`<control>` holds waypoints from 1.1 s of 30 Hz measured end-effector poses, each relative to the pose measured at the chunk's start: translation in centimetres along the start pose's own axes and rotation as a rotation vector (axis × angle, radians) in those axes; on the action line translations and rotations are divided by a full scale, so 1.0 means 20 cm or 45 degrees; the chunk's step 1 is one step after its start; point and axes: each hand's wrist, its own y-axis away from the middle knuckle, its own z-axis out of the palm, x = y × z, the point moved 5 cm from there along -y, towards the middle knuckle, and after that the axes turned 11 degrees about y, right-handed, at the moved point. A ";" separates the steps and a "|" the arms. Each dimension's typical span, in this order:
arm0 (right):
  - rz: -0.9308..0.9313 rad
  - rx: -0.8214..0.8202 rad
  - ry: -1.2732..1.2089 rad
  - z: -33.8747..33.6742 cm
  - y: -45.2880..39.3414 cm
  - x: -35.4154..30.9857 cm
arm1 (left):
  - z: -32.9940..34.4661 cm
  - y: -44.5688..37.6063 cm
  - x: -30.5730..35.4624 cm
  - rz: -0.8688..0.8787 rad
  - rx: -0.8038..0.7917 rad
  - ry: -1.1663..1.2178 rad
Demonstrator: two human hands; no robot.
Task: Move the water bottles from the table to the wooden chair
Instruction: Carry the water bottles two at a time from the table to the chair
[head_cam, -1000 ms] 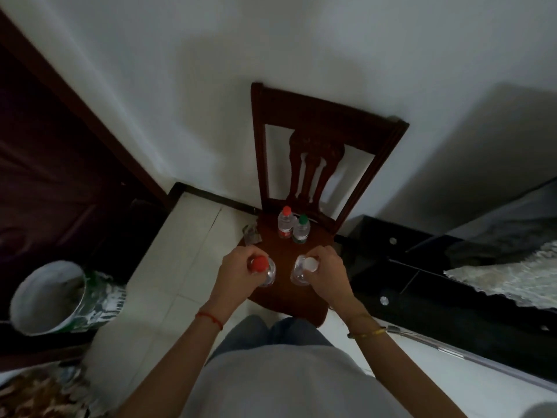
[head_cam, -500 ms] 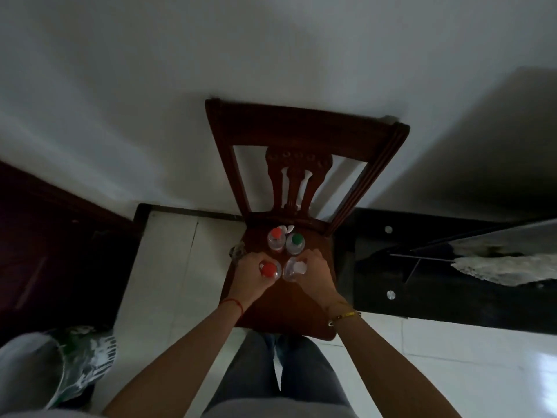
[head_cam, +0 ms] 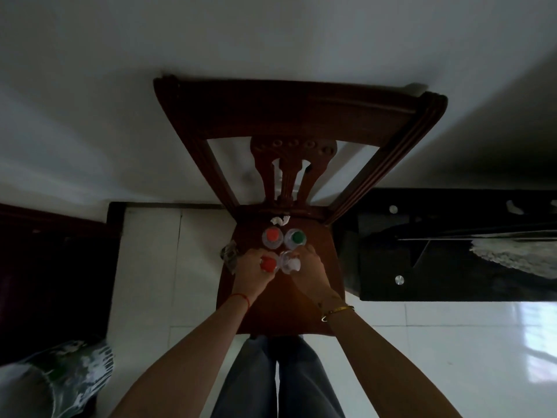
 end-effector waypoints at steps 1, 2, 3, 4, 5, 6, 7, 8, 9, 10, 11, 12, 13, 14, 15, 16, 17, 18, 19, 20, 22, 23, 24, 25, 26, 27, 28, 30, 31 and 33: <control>0.007 -0.005 0.000 0.01 -0.01 0.01 | 0.01 -0.02 -0.02 0.007 -0.006 -0.012; 0.012 -0.004 0.005 0.03 -0.03 0.02 | 0.02 -0.04 -0.04 0.007 -0.007 -0.023; 0.016 -0.003 0.012 0.03 -0.03 0.03 | 0.03 -0.05 -0.06 0.003 -0.001 -0.032; 0.024 -0.003 0.013 0.04 -0.04 0.04 | 0.04 -0.06 -0.08 -0.003 0.000 -0.039; 0.033 -0.005 0.013 0.05 -0.04 0.05 | 0.05 -0.07 -0.08 -0.004 -0.008 -0.045; 0.040 -0.006 0.016 0.05 -0.05 0.06 | 0.07 -0.08 -0.08 0.000 -0.023 -0.044; 0.047 -0.008 0.021 0.05 -0.05 0.07 | 0.08 -0.08 -0.08 0.010 -0.037 -0.030; 0.049 -0.011 0.025 0.06 -0.05 0.08 | 0.09 -0.08 -0.08 0.008 -0.048 -0.018; 0.043 -0.013 0.032 0.06 -0.05 0.08 | 0.10 -0.08 -0.10 0.002 -0.050 -0.013; 0.032 -0.012 0.041 0.07 -0.05 0.09 | 0.11 -0.08 -0.12 -0.014 -0.048 -0.017; 0.023 -0.010 0.052 0.07 -0.05 0.10 | 0.12 -0.08 -0.14 -0.031 -0.052 -0.022; 0.025 -0.013 0.058 0.08 -0.05 0.11 | 0.13 -0.08 -0.16 -0.044 -0.060 -0.025; 0.026 -0.011 0.064 0.08 -0.05 0.11 | 0.14 -0.08 -0.16 -0.040 -0.067 -0.028; 0.029 -0.007 0.065 0.08 -0.06 0.12 | 0.15 -0.08 -0.15 -0.032 -0.070 -0.025; 0.039 0.002 0.053 0.08 -0.06 0.13 | 0.16 -0.08 -0.14 -0.015 -0.065 -0.025; 0.060 0.006 0.029 0.08 -0.06 0.13 | 0.16 -0.08 -0.13 0.003 -0.051 -0.025; 0.078 0.015 0.007 0.07 -0.06 0.14 | 0.17 -0.09 -0.12 0.019 -0.036 -0.028; 0.089 0.017 -0.003 0.06 -0.06 0.14 | 0.17 -0.09 -0.11 0.032 -0.027 -0.034; 0.093 0.014 0.000 0.06 -0.07 0.15 | 0.18 -0.10 -0.11 0.040 -0.017 -0.044; 0.094 0.007 0.002 0.05 -0.07 0.15 | 0.18 -0.10 -0.11 0.037 -0.008 -0.063; 0.100 -0.007 0.015 0.04 -0.07 0.15 | 0.19 -0.10 -0.10 0.023 -0.006 -0.096; 0.105 -0.014 0.021 0.04 -0.06 0.14 | 0.19 -0.10 -0.10 0.014 -0.010 -0.114; 0.109 -0.024 0.018 0.04 -0.06 0.14 | 0.19 -0.09 -0.10 0.000 -0.021 -0.135; 0.103 -0.031 0.012 0.04 -0.05 0.14 | 0.20 -0.08 -0.10 -0.007 -0.032 -0.153; 0.099 -0.047 0.013 0.04 -0.04 0.13 | 0.19 -0.06 -0.10 -0.006 -0.042 -0.160; 0.095 -0.061 0.027 0.04 -0.03 0.13 | 0.19 -0.05 -0.09 -0.002 -0.051 -0.156; 0.099 -0.078 0.045 0.03 -0.01 0.12 | 0.18 -0.03 -0.09 0.001 -0.056 -0.153; 0.107 -0.092 0.057 0.01 0.03 0.12 | 0.15 0.00 -0.08 0.014 -0.058 -0.160; 0.103 -0.091 0.061 0.00 0.04 0.12 | 0.13 0.01 -0.07 0.024 -0.053 -0.169; 0.086 -0.059 0.062 -0.06 0.09 0.10 | 0.07 0.05 -0.03 0.048 -0.035 -0.188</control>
